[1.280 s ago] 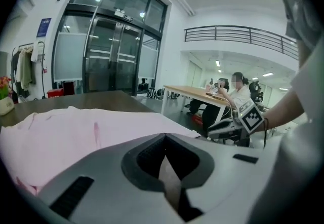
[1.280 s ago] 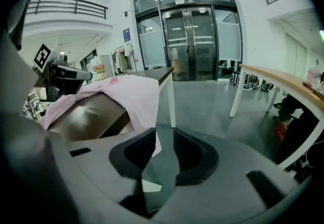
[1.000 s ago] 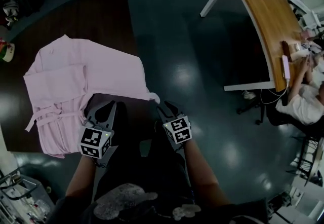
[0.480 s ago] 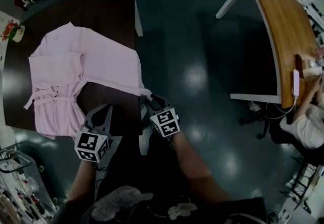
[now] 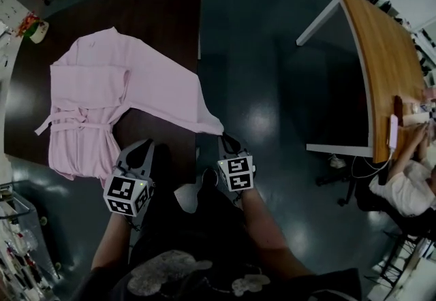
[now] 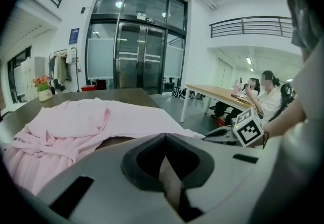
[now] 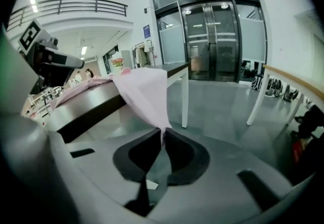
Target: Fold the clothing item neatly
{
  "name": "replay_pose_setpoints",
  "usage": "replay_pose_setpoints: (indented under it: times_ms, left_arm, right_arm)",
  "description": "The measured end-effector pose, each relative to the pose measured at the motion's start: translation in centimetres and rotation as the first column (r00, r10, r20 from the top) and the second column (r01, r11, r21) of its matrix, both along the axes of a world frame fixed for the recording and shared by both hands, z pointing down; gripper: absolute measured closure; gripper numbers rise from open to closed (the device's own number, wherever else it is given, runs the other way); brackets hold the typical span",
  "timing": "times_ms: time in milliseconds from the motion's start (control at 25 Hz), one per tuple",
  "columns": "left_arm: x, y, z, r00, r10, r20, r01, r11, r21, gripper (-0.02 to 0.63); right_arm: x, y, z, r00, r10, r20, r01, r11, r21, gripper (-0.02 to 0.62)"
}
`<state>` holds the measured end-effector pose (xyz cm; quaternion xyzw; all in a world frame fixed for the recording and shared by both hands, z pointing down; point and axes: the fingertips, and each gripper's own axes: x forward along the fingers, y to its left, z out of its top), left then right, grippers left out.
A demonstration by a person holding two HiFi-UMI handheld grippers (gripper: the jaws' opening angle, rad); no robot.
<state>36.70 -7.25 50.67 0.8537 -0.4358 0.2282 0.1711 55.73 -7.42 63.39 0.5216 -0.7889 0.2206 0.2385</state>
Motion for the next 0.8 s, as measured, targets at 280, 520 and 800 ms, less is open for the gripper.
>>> replay_pose_setpoints:
  times_ms: [280, 520, 800]
  left_arm:
    - [-3.5, -1.6, -2.5, 0.998, 0.037, -0.055, -0.033, 0.998, 0.061, 0.595]
    - [-9.7, -3.4, -4.7, 0.994, 0.036, -0.100, -0.025, 0.993, 0.117, 0.595]
    - [-18.7, -5.2, -5.5, 0.993, 0.024, -0.113, -0.007, 0.990, 0.143, 0.595]
  right_arm:
    - [2.4, -2.6, -10.1, 0.982, 0.167, -0.087, -0.147, 0.968, 0.203, 0.577]
    - [-1.5, -6.4, -20.4, 0.966, 0.247, -0.071, -0.200, 0.897, 0.395, 0.577]
    - [-11.6, -11.8, -27.5, 0.974, 0.185, -0.129, -0.091, 0.846, 0.525, 0.577]
